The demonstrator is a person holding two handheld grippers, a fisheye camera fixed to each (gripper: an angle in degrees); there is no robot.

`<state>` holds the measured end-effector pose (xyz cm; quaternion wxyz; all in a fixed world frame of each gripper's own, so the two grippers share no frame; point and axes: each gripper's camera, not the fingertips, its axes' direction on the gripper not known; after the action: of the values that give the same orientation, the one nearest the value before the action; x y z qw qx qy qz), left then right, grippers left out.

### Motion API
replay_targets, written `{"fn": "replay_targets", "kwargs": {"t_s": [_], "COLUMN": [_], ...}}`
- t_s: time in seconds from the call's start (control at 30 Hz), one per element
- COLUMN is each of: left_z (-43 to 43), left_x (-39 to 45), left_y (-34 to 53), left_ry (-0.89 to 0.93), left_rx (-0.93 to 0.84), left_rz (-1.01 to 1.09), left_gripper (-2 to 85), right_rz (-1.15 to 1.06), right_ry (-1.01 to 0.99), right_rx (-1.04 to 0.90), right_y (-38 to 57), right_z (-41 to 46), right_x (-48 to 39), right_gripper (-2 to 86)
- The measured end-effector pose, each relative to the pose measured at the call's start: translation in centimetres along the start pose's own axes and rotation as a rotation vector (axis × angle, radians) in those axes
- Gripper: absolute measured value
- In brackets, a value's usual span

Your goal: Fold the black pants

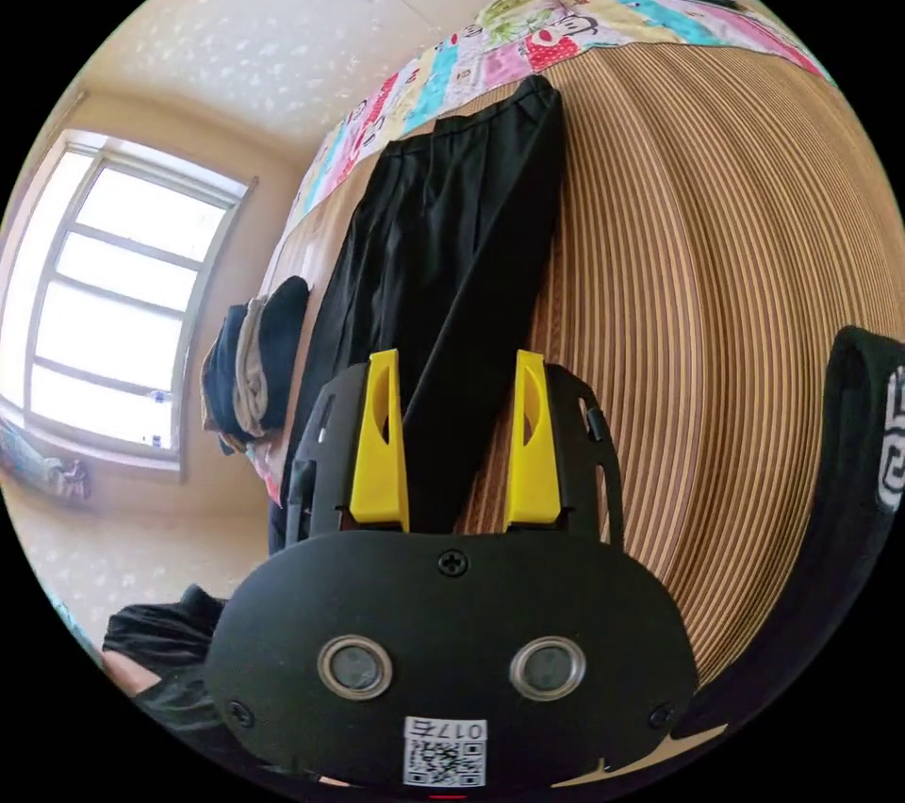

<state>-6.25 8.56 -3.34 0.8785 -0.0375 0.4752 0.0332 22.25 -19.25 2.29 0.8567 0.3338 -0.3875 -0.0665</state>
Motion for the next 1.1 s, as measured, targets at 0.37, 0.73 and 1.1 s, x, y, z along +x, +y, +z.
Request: {"fn": "replay_targets", "kwargs": {"t_s": [0.37,0.73,1.1], "left_z": [-11.5,-16.5,-12.9], "left_x": [-9.9,-15.2,-11.0], "left_y": [7.6,13.0,3.5], "left_ry": [0.334,-0.137,-0.36], "left_rx": [0.301,0.211,0.201], "left_rz": [-0.276,-0.533,-0.249], "left_gripper": [2.5,7.1,9.6], "right_rz": [-0.241,-0.351,-0.275], "right_ry": [0.348,0.101,-0.09], "right_rx": [0.25,0.026,0.073], "right_y": [-7.4,-5.0,22.8], "right_z": [9.5,21.2,13.4], "right_x": [-18.1,-29.1,-16.8], "right_gripper": [3.1,7.9,10.5]}}
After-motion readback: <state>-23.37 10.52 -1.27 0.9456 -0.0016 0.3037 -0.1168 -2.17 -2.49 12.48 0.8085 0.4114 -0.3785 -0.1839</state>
